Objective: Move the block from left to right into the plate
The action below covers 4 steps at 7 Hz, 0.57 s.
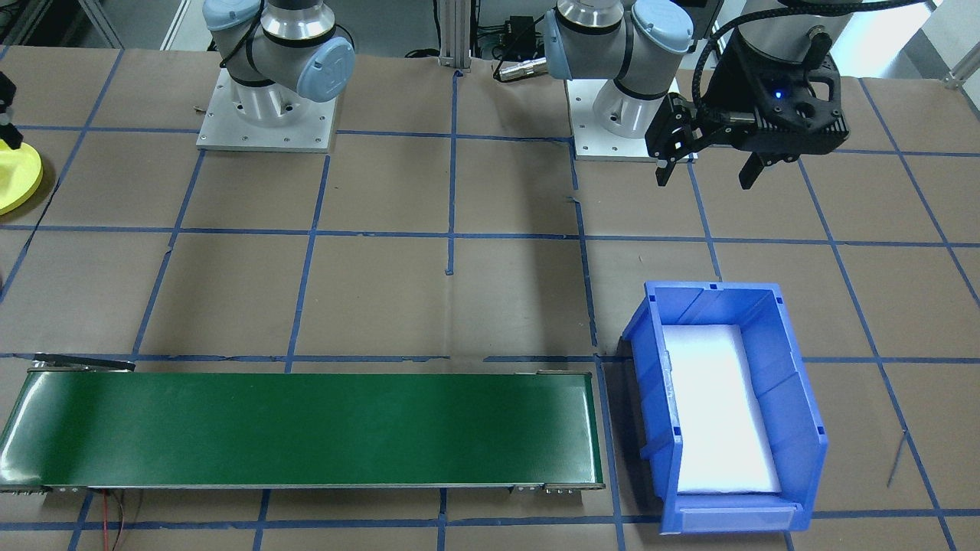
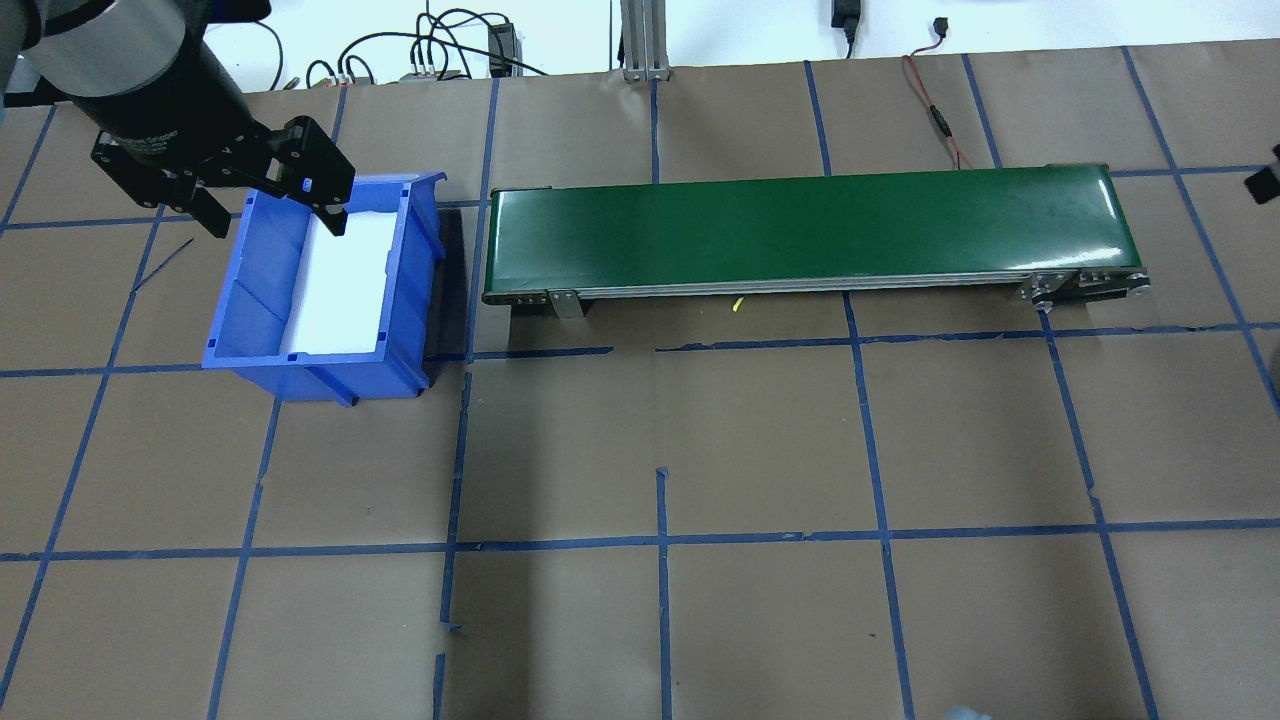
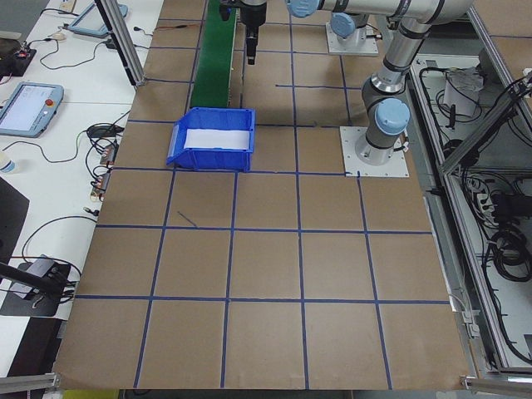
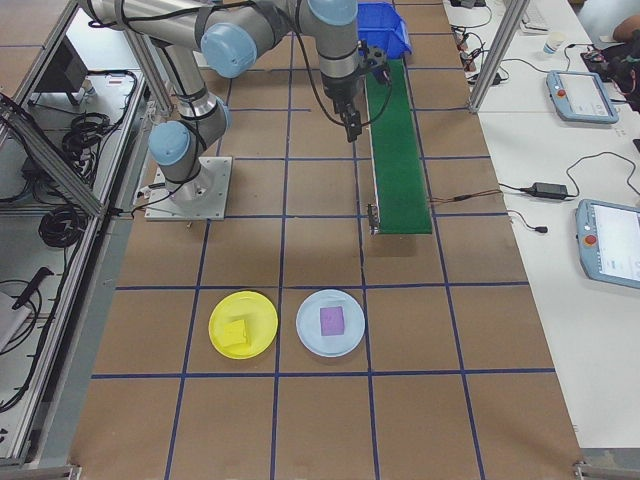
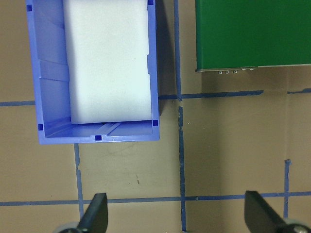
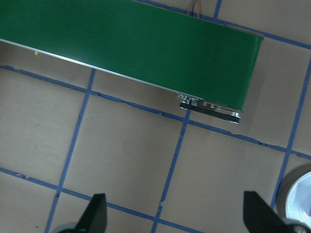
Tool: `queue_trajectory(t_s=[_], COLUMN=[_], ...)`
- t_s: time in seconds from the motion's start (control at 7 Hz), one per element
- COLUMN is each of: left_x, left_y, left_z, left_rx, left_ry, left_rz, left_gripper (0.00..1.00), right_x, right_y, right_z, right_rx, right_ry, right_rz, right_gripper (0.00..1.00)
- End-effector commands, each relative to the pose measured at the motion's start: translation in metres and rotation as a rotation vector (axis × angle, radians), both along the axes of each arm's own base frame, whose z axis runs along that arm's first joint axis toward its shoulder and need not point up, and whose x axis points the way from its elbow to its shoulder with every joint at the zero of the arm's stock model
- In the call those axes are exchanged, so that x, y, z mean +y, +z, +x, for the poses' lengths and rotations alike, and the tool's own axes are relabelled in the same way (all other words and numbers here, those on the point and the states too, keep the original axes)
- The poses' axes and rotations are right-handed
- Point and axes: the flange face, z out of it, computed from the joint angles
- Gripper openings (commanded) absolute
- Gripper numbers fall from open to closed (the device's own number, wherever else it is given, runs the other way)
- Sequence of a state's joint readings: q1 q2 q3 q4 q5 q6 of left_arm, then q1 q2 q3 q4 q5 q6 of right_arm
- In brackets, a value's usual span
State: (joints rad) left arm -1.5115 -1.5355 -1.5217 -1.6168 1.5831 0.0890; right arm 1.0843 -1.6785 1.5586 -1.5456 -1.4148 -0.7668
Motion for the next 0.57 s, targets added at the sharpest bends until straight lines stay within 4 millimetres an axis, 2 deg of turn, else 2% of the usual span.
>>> queue_trajectory(t_s=[0.0,0.43], left_x=[0.000,0.000], left_y=[0.000,0.000], left_z=[0.000,0.000], left_rx=[0.000,0.000], left_ry=[0.001,0.001], left_rz=[0.000,0.000], left_gripper=[1.00,1.00], right_x=[-0.003,0.020], right_y=[0.004,-0.007], right_z=[0.118,0.246], right_rx=[-0.025,-0.025], right_ry=[-0.074,-0.290], right_rz=[0.026,0.096], right_gripper=[1.00,1.00])
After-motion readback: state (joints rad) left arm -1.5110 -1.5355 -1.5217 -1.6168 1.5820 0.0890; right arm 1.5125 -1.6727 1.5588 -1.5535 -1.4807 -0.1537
